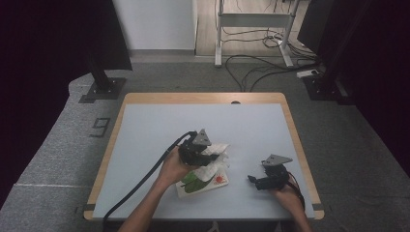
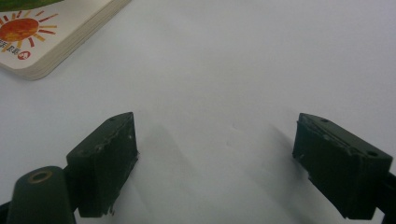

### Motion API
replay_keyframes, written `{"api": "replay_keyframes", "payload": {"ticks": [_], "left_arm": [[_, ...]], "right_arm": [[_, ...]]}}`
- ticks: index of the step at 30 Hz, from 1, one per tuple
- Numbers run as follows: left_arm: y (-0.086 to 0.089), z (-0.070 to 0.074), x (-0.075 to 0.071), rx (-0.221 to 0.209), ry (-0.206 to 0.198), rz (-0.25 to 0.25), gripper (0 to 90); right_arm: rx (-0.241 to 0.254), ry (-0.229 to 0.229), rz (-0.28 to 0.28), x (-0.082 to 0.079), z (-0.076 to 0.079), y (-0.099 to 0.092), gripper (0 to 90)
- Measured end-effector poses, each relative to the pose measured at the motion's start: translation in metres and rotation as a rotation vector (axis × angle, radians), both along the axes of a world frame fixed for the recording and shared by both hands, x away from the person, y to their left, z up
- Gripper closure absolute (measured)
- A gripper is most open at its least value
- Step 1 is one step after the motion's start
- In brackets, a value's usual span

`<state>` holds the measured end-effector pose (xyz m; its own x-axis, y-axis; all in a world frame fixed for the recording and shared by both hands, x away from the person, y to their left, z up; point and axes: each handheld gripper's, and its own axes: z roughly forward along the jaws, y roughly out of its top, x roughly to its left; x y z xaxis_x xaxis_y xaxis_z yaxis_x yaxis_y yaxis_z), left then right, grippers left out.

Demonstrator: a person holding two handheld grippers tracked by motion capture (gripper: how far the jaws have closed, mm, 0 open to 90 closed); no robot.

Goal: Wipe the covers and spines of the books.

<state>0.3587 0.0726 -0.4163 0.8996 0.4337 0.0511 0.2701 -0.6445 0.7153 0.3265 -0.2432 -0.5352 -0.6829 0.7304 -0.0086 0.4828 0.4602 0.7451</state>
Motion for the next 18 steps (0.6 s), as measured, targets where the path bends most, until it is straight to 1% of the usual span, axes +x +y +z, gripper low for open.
{"api": "replay_keyframes", "payload": {"ticks": [3, 7, 18], "left_arm": [[0.012, 0.001, 0.004, 0.004, -0.011, 0.032, 60.4], [0.029, 0.002, 0.010, 0.001, -0.015, 0.082, 60.3], [0.089, 0.004, 0.021, 0.008, -0.023, 0.229, 60.3]], "right_arm": [[0.001, 0.002, -0.001, 0.000, 0.000, 0.000, 13.1], [0.000, 0.000, 0.000, 0.000, 0.000, 0.000, 13.1], [0.000, 0.001, 0.000, 0.000, 0.000, 0.000, 13.0]]}}
